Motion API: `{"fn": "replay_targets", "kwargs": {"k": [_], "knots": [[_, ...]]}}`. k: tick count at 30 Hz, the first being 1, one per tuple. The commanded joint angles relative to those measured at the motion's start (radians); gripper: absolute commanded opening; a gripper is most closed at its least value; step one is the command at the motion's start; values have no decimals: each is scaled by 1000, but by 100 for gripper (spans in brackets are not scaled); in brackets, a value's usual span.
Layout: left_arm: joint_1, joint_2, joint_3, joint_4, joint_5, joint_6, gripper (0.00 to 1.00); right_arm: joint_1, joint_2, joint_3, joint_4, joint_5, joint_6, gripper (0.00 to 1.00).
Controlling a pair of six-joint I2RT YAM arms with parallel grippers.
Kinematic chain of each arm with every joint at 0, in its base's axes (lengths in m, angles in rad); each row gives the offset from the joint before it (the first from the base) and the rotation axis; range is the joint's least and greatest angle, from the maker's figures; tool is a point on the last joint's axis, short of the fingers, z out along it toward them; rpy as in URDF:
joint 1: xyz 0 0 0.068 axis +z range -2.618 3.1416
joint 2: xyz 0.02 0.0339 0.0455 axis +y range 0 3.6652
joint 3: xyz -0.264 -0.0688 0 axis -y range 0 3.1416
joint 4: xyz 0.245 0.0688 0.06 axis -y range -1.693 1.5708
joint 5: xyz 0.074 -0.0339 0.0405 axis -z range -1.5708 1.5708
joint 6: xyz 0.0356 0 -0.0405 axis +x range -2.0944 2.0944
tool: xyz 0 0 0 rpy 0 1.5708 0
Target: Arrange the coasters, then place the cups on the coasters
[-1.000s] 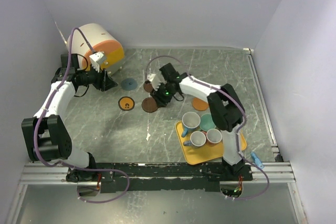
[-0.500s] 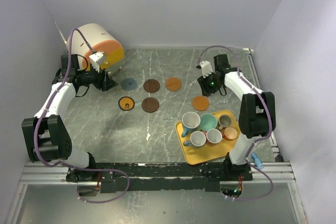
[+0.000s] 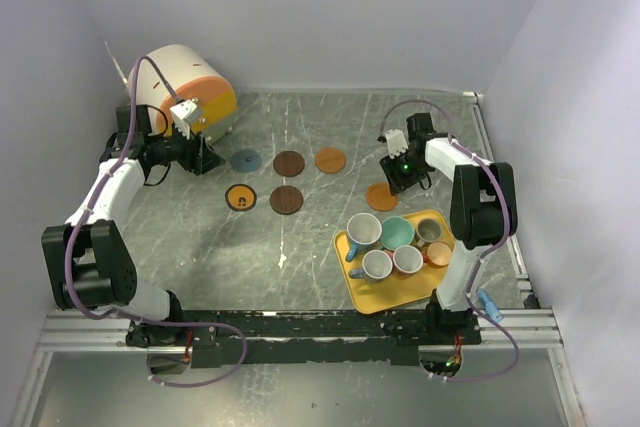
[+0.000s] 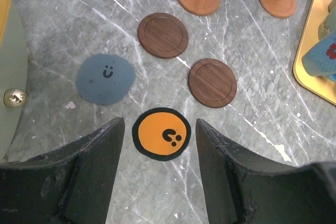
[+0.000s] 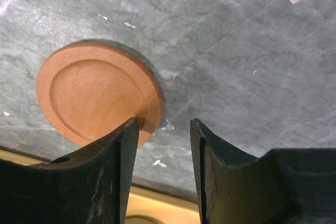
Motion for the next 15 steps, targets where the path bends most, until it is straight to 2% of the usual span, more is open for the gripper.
{"fn": "replay_targets", "kwargs": {"k": [1, 11, 15], "knots": [[9, -33, -10, 32, 29, 12, 68, 2, 19, 9, -2, -24, 33, 44], [9, -34, -15, 35, 27, 17, 68, 28, 28, -22, -5, -105, 79, 38], [9, -30, -13, 29, 41, 23, 68, 63, 35, -38, 32, -129, 129, 33]]}}
